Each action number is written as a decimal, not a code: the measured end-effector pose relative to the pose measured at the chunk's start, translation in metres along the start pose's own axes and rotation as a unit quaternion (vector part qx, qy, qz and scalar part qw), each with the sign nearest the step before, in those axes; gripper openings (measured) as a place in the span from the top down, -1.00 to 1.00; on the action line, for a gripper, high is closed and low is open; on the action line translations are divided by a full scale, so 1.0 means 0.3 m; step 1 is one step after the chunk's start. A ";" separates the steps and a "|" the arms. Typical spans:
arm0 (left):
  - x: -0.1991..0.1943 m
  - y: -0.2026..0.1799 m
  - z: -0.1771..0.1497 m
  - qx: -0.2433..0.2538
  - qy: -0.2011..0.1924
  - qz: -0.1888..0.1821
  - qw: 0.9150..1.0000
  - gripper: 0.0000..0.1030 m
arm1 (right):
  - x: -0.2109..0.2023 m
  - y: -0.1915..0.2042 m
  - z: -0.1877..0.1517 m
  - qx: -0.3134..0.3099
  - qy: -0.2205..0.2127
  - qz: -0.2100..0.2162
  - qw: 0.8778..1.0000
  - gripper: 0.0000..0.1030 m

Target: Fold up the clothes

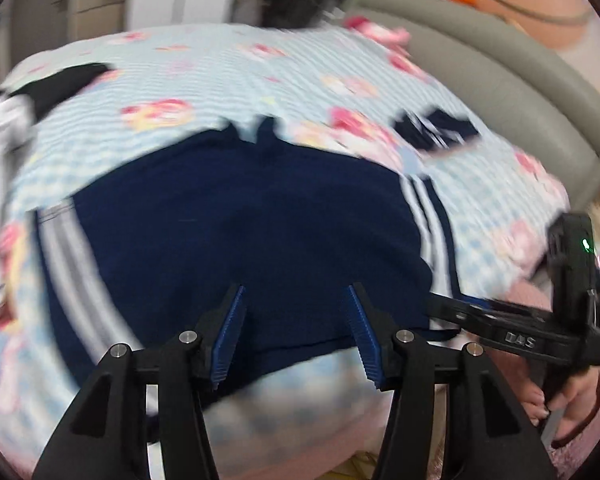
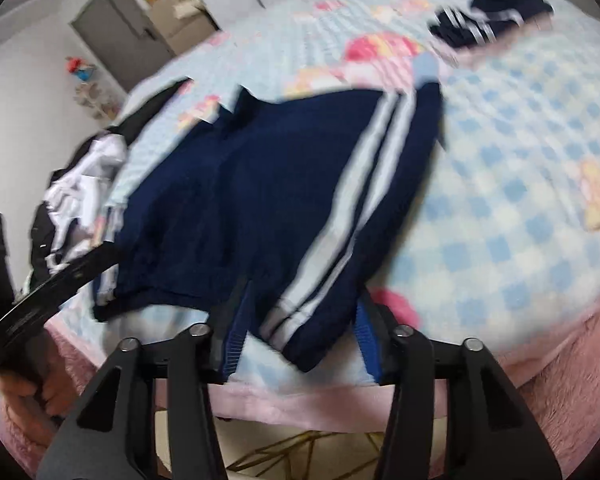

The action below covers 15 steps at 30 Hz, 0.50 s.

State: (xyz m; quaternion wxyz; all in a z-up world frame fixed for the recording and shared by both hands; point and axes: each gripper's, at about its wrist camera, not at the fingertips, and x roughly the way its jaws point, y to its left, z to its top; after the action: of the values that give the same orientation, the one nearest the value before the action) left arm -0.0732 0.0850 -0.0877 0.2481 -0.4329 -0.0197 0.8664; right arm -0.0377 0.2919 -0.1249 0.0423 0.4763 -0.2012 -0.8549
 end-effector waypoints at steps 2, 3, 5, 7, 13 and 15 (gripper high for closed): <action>0.056 -0.066 0.022 0.025 0.017 -0.017 0.999 -0.04 | -0.019 -0.033 -0.004 0.028 -0.007 0.015 0.999 0.20; 0.084 -0.100 0.033 0.037 0.026 -0.025 0.999 -0.04 | -0.042 -0.052 -0.005 0.040 -0.020 0.015 0.999 0.20; 0.141 -0.166 0.054 0.062 0.043 -0.041 0.996 -0.04 | -0.104 -0.095 -0.004 0.061 -0.057 0.004 0.997 0.20; 0.175 -0.220 0.067 0.073 0.051 -0.058 0.994 -0.04 | -0.151 -0.134 0.001 0.068 -0.082 -0.023 0.994 0.19; 0.235 -0.325 0.060 0.087 0.078 -0.091 0.989 -0.12 | -0.085 -0.140 0.001 0.012 -0.018 -0.027 0.999 0.21; 0.231 -0.346 0.049 0.095 0.088 -0.101 0.986 -0.23 | -0.084 -0.148 0.004 0.019 -0.025 -0.023 0.999 0.20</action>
State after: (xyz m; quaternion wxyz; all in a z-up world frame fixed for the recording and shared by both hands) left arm -0.0765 0.2096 -0.1040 0.3754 -0.4774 0.0406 0.7934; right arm -0.0198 0.3395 -0.1212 0.0086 0.4600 -0.2076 -0.8633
